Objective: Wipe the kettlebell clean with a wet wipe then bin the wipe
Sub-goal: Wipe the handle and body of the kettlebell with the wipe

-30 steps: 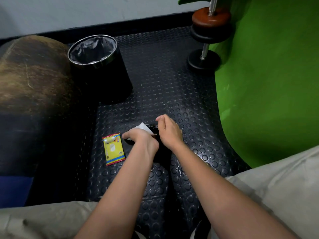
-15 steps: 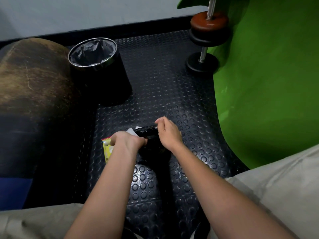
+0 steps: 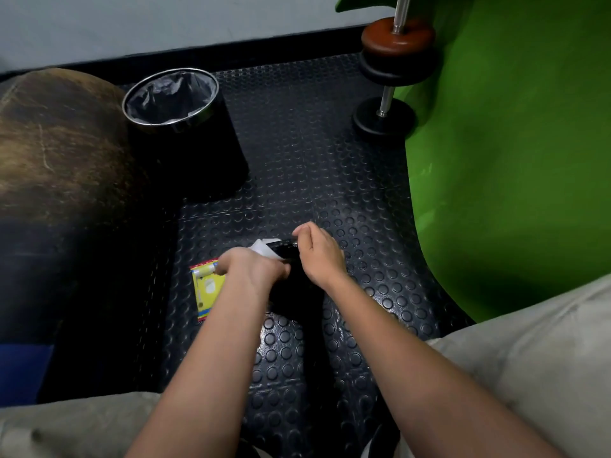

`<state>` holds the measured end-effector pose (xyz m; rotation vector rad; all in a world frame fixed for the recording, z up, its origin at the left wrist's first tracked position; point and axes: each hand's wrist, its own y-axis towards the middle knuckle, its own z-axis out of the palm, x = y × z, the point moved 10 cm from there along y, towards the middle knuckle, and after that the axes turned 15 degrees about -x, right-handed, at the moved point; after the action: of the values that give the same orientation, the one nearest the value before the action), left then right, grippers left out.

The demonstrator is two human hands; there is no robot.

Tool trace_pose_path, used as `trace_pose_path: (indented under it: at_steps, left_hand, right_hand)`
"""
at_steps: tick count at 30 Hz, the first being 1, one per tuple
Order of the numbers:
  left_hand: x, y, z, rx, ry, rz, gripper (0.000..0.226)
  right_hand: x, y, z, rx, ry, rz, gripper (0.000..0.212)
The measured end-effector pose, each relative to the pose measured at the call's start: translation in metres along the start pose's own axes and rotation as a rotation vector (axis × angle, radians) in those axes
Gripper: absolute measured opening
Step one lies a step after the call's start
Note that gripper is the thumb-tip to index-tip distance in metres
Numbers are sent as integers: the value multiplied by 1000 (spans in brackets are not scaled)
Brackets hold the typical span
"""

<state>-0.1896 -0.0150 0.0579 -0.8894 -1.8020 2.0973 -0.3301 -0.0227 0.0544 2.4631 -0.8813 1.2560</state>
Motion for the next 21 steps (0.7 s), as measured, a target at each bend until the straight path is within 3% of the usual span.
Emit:
trace_pose_path:
  at_steps: [2,3,4,5,7,8,11,15,17,21]
  left_hand:
    - [-20,-9,5,87,199,80,52]
    - [-26,-14,-5,94,421,157,54]
    - [-32,-3,-11,-18,728,243,53]
    - [-46,18,-25,-134,700,251,56]
    - [-31,30,-25,-94,33,-247,61]
    - [-31,28,-18,1,6,-269,61]
    - [-37,35,-21,-20,-234,-324,65]
    - [-35,30,-28,12,-271,-340,70]
    - [-39,23,-22,31,-198,-267,68]
    - [-38,3,-16,-101,53,96,59]
  right_hand:
    - [-1,-1,1,16,-1,1,38]
    - [-1,-1,1,22,-2,2,36]
    - [-1,-1,1,26,-3,1,36]
    - [-1,-1,0,26,-8,-1,36]
    - [0,-2,0,25,-17,-5,36]
    - [0,-2,0,26,-20,-7,36]
    - [2,-3,0,35,-19,-10,36]
    - [2,-3,0,45,-21,-5,35]
    - [2,-3,0,40,-17,-6,35]
    - [1,-3,0,27,-9,-3,34]
